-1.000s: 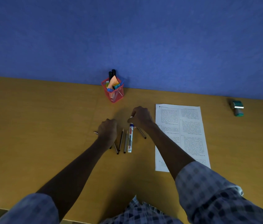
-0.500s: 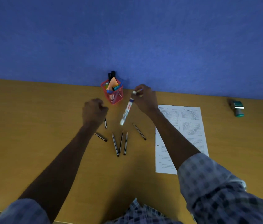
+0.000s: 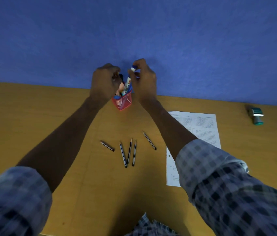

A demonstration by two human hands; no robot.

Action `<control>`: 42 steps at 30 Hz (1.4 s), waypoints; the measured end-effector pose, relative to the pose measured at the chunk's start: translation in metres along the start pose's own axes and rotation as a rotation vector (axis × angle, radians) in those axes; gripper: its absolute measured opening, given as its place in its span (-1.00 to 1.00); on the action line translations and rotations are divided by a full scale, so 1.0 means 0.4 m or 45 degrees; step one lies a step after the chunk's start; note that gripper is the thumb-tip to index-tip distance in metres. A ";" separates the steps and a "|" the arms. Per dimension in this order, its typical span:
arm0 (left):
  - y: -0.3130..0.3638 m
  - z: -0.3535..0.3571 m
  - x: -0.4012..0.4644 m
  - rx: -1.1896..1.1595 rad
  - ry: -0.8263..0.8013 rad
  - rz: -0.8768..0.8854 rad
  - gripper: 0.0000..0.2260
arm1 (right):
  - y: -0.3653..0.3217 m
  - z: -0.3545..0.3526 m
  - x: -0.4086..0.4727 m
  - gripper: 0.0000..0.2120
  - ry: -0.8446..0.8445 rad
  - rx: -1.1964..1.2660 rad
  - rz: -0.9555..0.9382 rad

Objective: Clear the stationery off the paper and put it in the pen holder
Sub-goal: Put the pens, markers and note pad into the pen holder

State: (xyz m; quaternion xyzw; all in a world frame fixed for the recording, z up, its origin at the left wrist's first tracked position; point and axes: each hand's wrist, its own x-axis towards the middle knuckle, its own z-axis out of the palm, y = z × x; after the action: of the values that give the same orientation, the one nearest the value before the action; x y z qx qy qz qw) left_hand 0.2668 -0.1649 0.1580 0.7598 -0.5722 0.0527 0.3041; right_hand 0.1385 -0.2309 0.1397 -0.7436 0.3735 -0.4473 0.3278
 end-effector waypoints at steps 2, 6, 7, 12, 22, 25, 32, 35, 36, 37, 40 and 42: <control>0.000 0.019 0.004 0.023 -0.008 0.020 -0.79 | 0.009 0.014 -0.001 -0.87 -0.056 -0.100 -0.060; -0.006 0.031 0.018 0.037 0.030 0.002 -0.79 | 0.019 0.027 0.002 -0.86 -0.096 -0.179 -0.113; -0.009 0.031 0.020 0.031 0.041 -0.006 -0.78 | 0.020 0.028 0.004 -0.86 -0.094 -0.185 -0.120; -0.011 0.034 0.022 0.044 0.032 0.025 -0.79 | 0.022 0.026 0.012 -0.85 -0.134 -0.224 -0.144; -0.067 0.093 -0.070 0.168 -0.175 -0.091 -0.78 | 0.060 0.061 0.001 -0.77 -0.483 -0.646 -0.153; -0.076 0.099 -0.076 0.228 -0.216 -0.038 -0.77 | 0.064 0.067 -0.006 -0.72 -0.442 -0.660 -0.160; -0.080 0.087 -0.097 0.204 -0.133 -0.045 -0.68 | 0.067 0.044 -0.043 -0.67 -0.258 -0.424 -0.225; -0.085 0.072 -0.141 0.105 0.034 -0.164 -0.72 | 0.085 0.030 -0.089 -0.71 -0.064 -0.362 -0.188; -0.088 0.068 -0.162 0.100 0.046 -0.204 -0.73 | 0.095 0.026 -0.109 -0.74 -0.055 -0.365 -0.162; -0.091 0.067 -0.186 0.109 0.028 -0.243 -0.74 | 0.105 0.023 -0.133 -0.76 -0.097 -0.378 -0.131; -0.108 0.075 -0.266 0.159 -0.186 -0.443 -0.75 | 0.133 0.020 -0.211 -0.78 -0.350 -0.476 -0.007; -0.118 0.079 -0.315 0.183 -0.370 -0.593 -0.74 | 0.149 0.020 -0.254 -0.77 -0.568 -0.619 0.117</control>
State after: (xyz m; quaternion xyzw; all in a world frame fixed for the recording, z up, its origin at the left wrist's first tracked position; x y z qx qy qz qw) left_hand 0.2580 -0.0683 0.0597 0.8901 -0.4145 -0.0875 0.1681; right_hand 0.0974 -0.1736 0.0448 -0.8620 0.4216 -0.1560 0.2341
